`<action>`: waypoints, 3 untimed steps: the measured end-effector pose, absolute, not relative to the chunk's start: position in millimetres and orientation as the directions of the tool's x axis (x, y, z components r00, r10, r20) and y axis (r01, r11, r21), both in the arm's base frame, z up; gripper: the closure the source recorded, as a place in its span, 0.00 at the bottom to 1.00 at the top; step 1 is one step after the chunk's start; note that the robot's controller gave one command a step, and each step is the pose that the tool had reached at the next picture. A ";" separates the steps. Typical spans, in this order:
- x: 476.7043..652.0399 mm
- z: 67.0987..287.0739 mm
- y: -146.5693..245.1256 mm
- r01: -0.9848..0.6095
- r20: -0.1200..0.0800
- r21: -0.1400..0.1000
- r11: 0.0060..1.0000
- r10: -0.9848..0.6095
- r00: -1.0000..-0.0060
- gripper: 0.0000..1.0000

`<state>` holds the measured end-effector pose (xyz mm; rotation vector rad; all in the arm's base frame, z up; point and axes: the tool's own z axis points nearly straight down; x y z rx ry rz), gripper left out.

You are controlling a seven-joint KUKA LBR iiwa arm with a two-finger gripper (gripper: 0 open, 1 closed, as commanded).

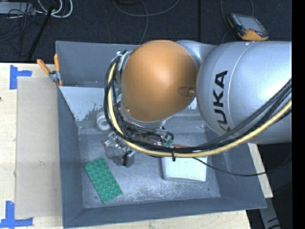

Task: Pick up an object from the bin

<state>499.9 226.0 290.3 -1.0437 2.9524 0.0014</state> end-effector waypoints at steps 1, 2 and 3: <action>514.0 157.1 206.9 -0.609 0.008 0.002 0.793 -0.609 -0.793 1.00; 515.4 161.7 207.8 -0.608 0.001 0.001 0.794 -0.608 -0.794 0.00; 496.7 66.0 192.5 -0.710 0.005 0.003 0.704 -0.710 -0.704 0.00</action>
Offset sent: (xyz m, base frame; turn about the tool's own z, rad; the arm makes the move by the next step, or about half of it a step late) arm 0.0155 -0.0184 -0.1278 0.0214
